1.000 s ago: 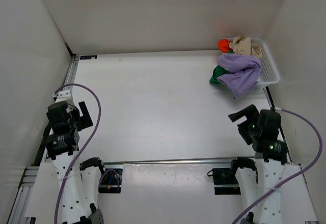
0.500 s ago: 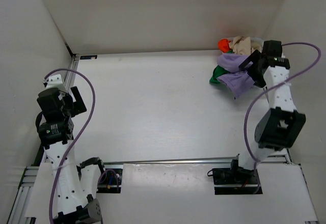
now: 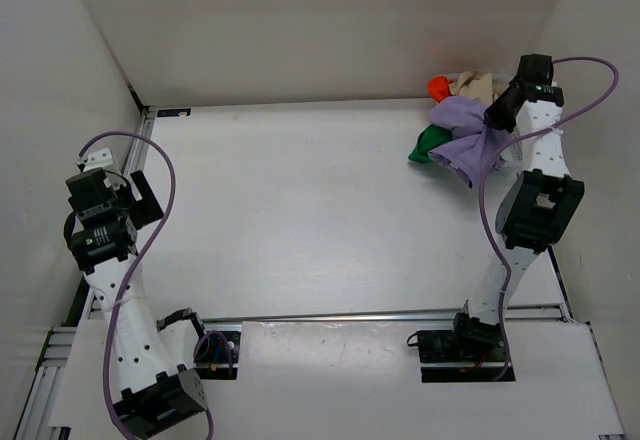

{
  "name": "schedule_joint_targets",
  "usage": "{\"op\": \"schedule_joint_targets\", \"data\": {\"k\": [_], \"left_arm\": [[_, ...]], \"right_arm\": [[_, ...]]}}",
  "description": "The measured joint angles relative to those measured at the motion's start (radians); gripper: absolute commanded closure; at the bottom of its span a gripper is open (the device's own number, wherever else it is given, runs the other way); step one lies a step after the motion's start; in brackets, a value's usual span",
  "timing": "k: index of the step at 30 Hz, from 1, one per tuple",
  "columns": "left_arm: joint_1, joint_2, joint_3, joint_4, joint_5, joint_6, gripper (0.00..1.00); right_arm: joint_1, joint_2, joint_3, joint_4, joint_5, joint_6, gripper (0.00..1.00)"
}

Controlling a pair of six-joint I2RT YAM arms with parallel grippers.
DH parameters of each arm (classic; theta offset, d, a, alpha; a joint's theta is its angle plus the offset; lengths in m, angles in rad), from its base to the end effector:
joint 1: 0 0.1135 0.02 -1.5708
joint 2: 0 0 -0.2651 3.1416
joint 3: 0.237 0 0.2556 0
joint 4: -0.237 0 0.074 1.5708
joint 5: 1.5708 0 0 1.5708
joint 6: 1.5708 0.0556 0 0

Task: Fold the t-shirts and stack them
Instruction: Grab crumpled tshirt from bin with the right arm, then move the tshirt to the center of the board

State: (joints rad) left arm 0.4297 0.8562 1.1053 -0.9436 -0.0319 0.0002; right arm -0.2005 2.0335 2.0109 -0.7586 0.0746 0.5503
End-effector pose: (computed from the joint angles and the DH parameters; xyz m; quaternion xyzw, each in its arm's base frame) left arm 0.1555 0.0732 0.3502 -0.1996 0.8832 0.1046 0.4114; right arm 0.4696 -0.0997 0.3140 0.3516 0.8529 0.0330 0.3845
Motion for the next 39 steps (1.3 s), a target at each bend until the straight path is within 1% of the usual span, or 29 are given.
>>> {"op": "schedule_joint_targets", "data": {"k": [3, 8, 12, 16, 19, 23, 25, 28, 29, 30, 31, 32, 33, 35, 37, 39], "left_arm": [[0.0, -0.004, 0.0, -0.006, 0.018, 0.0, 0.0], [0.0, -0.028, 0.0, -0.013, 0.045, 0.0, 0.0], [-0.024, -0.069, -0.017, -0.015, 0.065, 0.0, 0.0], [-0.046, -0.101, -0.037, -0.022, 0.105, 0.0, 0.0], [-0.061, -0.108, -0.039, -0.022, 0.122, 0.0, 0.0], [-0.082, -0.107, -0.039, -0.021, 0.142, 0.0, 0.0], [-0.092, -0.105, -0.039, -0.021, 0.152, 0.0, 0.0], [-0.1, -0.096, -0.039, -0.021, 0.159, 0.0, 0.0], [-0.101, -0.089, -0.039, -0.021, 0.16, 0.0, 0.0], [-0.105, -0.08, -0.039, -0.021, 0.159, 0.0, 0.0], [-0.112, -0.069, -0.039, -0.021, 0.158, 0.0, 0.0], [-0.122, -0.053, -0.039, -0.021, 0.156, 0.0, 0.0], [-0.129, -0.043, -0.039, -0.021, 0.154, 0.0, 0.0], [-0.144, -0.013, -0.039, -0.021, 0.153, 0.0, 0.0], [-0.152, 0.014, -0.039, -0.021, 0.155, 0.0, 0.0], [-0.159, 0.036, -0.039, -0.021, 0.163, 0.0, 0.0]], "right_arm": [[0.001, -0.03, -0.024, 0.018, -0.004, -0.009, 1.0], [0.038, -0.23, -0.126, 0.036, 0.019, -0.051, 1.0], [0.146, -0.498, -0.155, 0.089, 0.077, -0.112, 1.0], [0.282, -0.764, -0.155, 0.188, 0.084, -0.145, 1.0], [0.362, -0.884, -0.144, 0.229, 0.06, -0.138, 1.0], [0.456, -0.926, -0.122, 0.279, -0.038, -0.092, 1.0], [0.51, -0.909, -0.125, 0.301, -0.114, -0.046, 1.0], [0.583, -0.842, -0.154, 0.345, -0.223, 0.026, 1.0], [0.604, -0.802, -0.163, 0.355, -0.256, 0.051, 0.9], [0.619, -0.766, -0.168, 0.361, -0.282, 0.071, 0.75], [0.63, -0.727, -0.174, 0.369, -0.303, 0.089, 0.58], [0.636, -0.656, -0.179, 0.368, -0.327, 0.091, 0.23], [0.636, -0.617, -0.182, 0.369, -0.333, 0.104, 0.14], [0.618, -0.483, -0.164, 0.321, -0.323, 0.098, 0.0], [0.592, -0.322, -0.073, 0.226, -0.305, 0.076, 0.0], [0.571, -0.116, 0.116, 0.089, -0.272, 0.041, 0.0]]}}
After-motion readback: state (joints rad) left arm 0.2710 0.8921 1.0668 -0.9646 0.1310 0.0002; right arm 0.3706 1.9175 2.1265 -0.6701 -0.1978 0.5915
